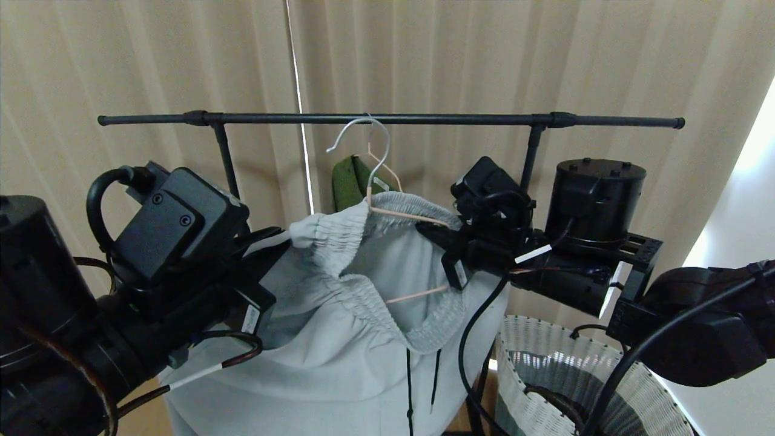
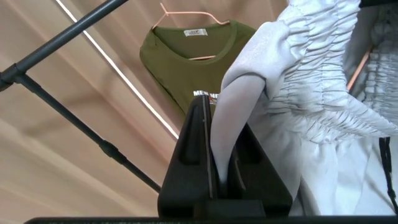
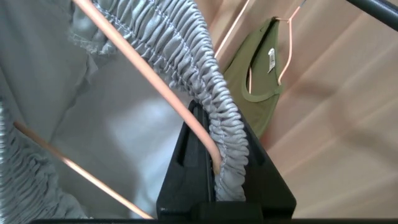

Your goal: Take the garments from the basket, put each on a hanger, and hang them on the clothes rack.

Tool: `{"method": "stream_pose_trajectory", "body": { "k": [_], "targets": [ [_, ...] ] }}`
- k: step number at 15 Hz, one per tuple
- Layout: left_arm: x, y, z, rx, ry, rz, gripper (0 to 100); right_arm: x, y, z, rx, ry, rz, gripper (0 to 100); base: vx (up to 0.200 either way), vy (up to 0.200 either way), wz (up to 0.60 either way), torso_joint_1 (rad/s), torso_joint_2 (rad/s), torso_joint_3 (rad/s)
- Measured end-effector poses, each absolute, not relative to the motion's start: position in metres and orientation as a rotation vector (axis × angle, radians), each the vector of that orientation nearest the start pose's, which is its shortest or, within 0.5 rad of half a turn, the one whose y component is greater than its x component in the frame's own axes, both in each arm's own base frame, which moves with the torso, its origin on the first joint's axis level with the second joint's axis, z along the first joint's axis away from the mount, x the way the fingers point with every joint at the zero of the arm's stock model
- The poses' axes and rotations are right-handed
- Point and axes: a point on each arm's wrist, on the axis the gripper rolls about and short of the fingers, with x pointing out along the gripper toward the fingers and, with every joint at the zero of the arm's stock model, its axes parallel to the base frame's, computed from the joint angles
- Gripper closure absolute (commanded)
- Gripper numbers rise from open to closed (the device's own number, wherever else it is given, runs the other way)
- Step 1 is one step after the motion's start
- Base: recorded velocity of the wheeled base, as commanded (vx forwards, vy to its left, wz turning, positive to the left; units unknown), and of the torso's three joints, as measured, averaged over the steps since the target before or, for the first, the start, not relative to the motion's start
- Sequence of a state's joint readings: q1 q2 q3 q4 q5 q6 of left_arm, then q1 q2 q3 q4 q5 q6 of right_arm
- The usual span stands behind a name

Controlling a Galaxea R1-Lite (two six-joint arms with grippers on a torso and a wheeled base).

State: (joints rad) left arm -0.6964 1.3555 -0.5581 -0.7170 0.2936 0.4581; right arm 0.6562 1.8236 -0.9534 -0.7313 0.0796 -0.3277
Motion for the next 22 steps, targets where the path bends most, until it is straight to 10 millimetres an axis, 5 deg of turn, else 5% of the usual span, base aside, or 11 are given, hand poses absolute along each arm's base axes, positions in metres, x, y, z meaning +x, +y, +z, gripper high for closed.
{"method": "stream_pose_trajectory", "body": {
  "k": [1,2,7,12,22],
  "targets": [
    [0.167,-0.131,0.211,0.492,-0.018,-0.414,100,0.273,0.212,0.192,-0.353,0.016,0.751,100,0.000,0.000,0.00,0.000,0.00,0.000],
    [0.167,-0.131,0.211,0.493,-0.016,-0.415,0,0.272,0.212,0.192,-0.353,0.016,0.751,100,0.000,0.000,0.00,0.000,0.00,0.000],
    [0.166,-0.131,0.209,0.494,-0.014,-0.418,0,0.271,0.203,0.197,-0.357,0.018,0.679,100,0.000,0.000,0.00,0.000,0.00,0.000],
    [0.150,-0.120,0.202,0.488,-0.027,-0.521,0,0.277,0.170,0.205,-0.355,0.036,0.573,100,0.000,0.000,0.00,0.000,0.00,0.000],
    [0.143,-0.093,0.162,0.543,0.125,-0.456,0,0.259,0.130,0.248,-0.321,-0.067,0.473,100,0.000,0.000,0.00,0.000,0.00,0.000]
  ]
}}
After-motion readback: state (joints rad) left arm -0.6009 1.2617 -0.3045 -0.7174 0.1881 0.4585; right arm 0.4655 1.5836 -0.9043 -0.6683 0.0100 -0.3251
